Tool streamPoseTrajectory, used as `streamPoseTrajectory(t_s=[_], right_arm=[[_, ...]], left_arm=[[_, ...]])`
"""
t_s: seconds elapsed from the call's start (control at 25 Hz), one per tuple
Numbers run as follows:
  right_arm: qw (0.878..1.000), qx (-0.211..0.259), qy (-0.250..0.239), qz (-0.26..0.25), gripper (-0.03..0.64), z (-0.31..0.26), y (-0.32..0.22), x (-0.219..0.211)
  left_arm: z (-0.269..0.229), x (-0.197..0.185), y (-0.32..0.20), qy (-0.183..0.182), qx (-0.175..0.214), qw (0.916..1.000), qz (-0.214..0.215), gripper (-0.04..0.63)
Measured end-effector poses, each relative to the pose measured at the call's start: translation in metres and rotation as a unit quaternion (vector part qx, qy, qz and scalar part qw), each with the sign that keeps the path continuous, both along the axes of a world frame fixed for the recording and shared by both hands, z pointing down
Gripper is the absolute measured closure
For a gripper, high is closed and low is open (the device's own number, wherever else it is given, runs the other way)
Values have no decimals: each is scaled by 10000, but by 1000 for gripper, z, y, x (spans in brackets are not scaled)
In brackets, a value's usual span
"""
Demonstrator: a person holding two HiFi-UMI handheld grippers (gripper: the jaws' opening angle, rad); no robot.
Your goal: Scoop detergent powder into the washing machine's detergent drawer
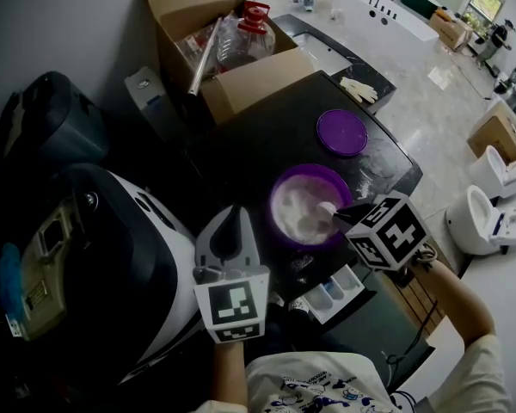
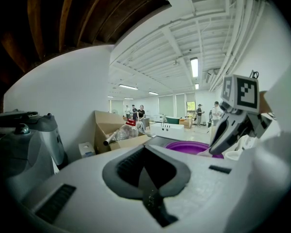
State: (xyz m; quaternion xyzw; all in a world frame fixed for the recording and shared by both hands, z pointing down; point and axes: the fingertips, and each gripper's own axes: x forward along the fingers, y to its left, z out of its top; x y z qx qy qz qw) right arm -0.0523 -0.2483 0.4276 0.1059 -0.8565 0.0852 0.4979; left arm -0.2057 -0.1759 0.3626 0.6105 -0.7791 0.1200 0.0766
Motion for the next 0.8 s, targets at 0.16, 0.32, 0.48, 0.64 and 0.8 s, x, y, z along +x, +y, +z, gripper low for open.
streamPoseTrajectory(t_s=[0.16,0.32,0.48,0.64,0.8], right_arm=[[9999,-150,41,4,594,2,2,0],[9996,-260,99,-8,594,4,4,-2],[9996,-244,150,-54,594,5,7,-5],[9994,-285,166,-97,594,6,11,-8],[9991,-381,168,-125,594,8,15,-10]], left_arm=[[2,0,0,20,-7,10000,18,594],[4,-1,1,35,-22,10000,23,594],[4,-1,3,61,-18,10000,19,594],[4,-2,4,64,-25,10000,21,594],[4,-5,6,57,-24,10000,-5,594]])
